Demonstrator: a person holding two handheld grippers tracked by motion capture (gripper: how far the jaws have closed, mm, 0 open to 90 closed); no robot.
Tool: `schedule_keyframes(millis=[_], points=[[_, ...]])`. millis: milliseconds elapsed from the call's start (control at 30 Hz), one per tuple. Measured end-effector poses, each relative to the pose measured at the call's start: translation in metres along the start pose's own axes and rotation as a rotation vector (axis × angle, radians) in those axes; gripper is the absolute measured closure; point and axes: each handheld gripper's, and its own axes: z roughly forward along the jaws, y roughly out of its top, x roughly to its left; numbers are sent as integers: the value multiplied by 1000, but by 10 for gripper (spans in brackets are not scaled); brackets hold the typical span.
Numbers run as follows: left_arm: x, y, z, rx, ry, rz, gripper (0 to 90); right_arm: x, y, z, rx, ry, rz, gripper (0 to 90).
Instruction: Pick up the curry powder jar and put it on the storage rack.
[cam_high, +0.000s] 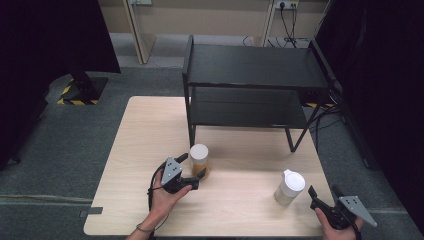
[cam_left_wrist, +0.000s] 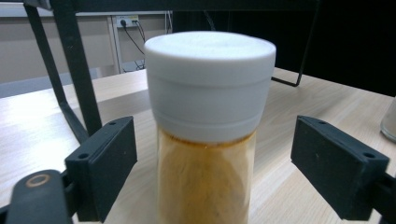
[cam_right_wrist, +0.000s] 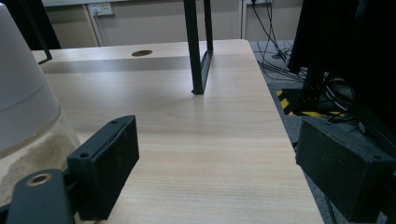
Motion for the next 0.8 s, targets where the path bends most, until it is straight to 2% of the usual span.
schedule_keyframes(millis=[633,800], points=[[-3,11,15,26,20,-6,259,-1,0,0,1,3,8,136],[-3,11,17,27,25,-31,282,-1,0,0,0,3,9,136]])
